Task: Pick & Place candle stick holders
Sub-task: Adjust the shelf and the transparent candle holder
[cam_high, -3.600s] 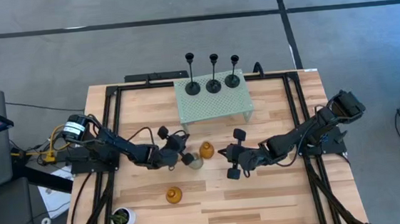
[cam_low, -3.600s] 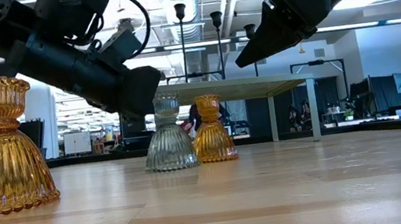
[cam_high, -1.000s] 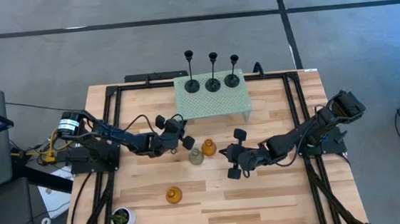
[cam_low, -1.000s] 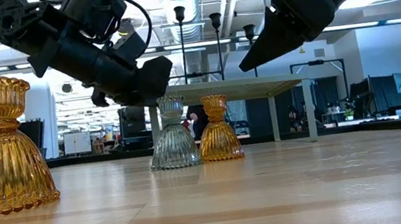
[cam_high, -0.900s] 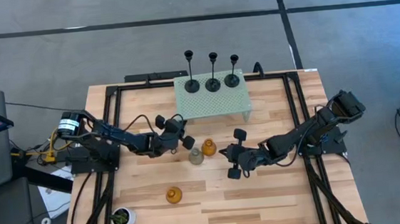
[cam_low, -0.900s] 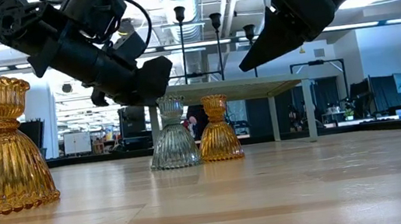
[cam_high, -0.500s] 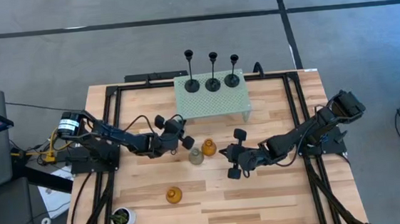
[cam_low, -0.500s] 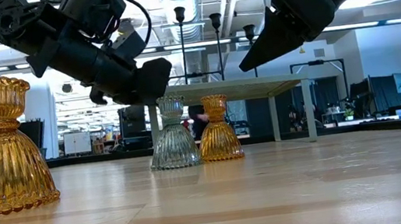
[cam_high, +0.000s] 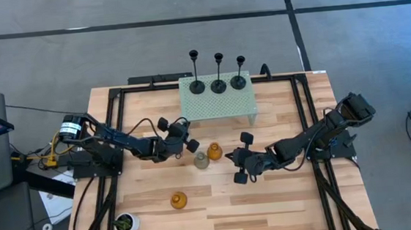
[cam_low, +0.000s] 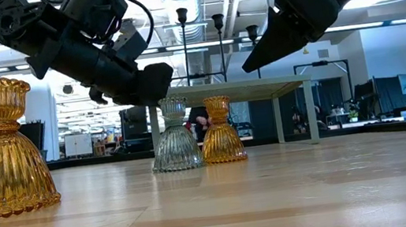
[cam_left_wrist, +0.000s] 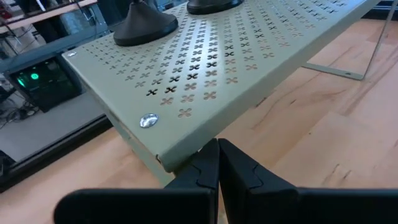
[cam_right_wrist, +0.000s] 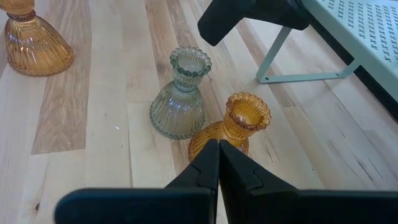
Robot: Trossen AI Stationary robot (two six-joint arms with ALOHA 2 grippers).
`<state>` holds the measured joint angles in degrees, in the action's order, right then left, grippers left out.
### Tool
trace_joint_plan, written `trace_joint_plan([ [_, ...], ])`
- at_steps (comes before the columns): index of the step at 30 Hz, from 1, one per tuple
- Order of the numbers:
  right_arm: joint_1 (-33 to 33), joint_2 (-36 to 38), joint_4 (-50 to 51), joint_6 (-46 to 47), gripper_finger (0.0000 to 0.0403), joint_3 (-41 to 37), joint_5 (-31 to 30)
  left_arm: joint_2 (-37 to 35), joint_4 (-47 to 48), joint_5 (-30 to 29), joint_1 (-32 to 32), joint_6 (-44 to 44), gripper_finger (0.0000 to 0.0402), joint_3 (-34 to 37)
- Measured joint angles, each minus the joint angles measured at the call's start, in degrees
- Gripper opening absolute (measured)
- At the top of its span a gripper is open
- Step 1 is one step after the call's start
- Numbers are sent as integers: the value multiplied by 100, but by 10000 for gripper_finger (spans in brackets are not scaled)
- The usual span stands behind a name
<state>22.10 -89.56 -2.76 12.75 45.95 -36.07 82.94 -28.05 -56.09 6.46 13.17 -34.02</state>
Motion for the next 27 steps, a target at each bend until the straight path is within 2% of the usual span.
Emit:
trace_joint_plan([
  [14,1,0,10,-11,0,0,0,0,-6,827,980,-96,3,0],
  [21,102,0,259,48,0,0,0,0,77,1101,846,-184,3,2],
  [27,236,0,325,63,0,0,0,0,103,2088,405,-96,3,2],
])
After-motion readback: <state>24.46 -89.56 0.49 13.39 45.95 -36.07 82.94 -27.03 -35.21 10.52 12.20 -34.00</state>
